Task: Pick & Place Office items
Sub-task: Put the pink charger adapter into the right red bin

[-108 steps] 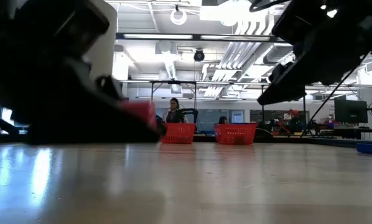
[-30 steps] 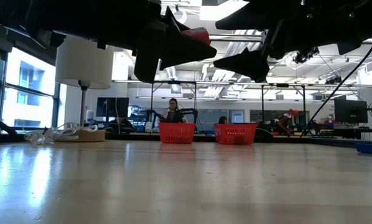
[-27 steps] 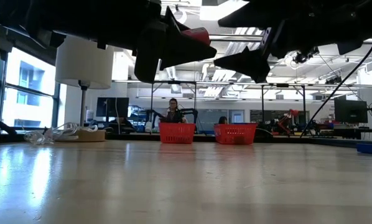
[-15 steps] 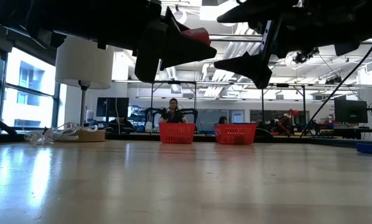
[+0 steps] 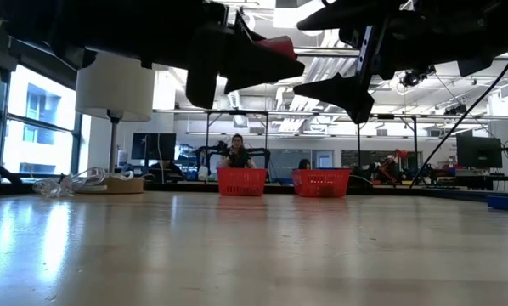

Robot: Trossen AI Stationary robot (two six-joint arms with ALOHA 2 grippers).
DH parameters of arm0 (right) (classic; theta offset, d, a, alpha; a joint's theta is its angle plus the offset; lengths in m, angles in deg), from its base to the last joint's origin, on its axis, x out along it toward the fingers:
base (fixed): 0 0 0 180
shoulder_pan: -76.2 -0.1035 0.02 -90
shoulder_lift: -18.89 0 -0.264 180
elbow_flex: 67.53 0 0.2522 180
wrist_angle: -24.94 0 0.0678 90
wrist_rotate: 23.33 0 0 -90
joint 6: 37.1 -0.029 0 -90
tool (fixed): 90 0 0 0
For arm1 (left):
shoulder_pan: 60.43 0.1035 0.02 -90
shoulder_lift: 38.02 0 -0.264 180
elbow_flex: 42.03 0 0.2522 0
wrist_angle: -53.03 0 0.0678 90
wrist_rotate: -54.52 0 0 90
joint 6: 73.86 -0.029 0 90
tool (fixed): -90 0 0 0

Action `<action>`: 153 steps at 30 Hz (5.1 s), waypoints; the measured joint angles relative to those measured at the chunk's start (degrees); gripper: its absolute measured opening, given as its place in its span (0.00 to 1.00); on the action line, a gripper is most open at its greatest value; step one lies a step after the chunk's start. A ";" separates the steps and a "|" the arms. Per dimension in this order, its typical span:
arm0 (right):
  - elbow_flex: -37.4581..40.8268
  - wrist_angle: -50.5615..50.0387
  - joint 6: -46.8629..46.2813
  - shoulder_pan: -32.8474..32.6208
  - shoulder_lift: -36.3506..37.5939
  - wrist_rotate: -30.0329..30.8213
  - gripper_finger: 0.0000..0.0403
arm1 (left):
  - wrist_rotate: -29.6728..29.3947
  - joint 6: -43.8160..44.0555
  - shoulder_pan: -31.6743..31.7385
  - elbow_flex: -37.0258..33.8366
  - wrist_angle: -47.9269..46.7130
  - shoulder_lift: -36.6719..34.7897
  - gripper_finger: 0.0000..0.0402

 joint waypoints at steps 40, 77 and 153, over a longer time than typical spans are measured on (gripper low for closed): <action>0.00 -2.64 -2.44 4.32 0.00 -0.30 0.88 | 13.12 6.07 9.35 0.11 -0.66 0.02 0.36; 0.00 -4.11 -2.86 4.55 -0.01 -1.29 0.88 | 16.20 5.77 11.56 0.12 -0.66 0.02 0.37; -9.22 -2.83 3.23 8.83 -10.05 -10.12 0.37 | 7.43 -1.18 8.83 0.11 -2.42 0.11 0.39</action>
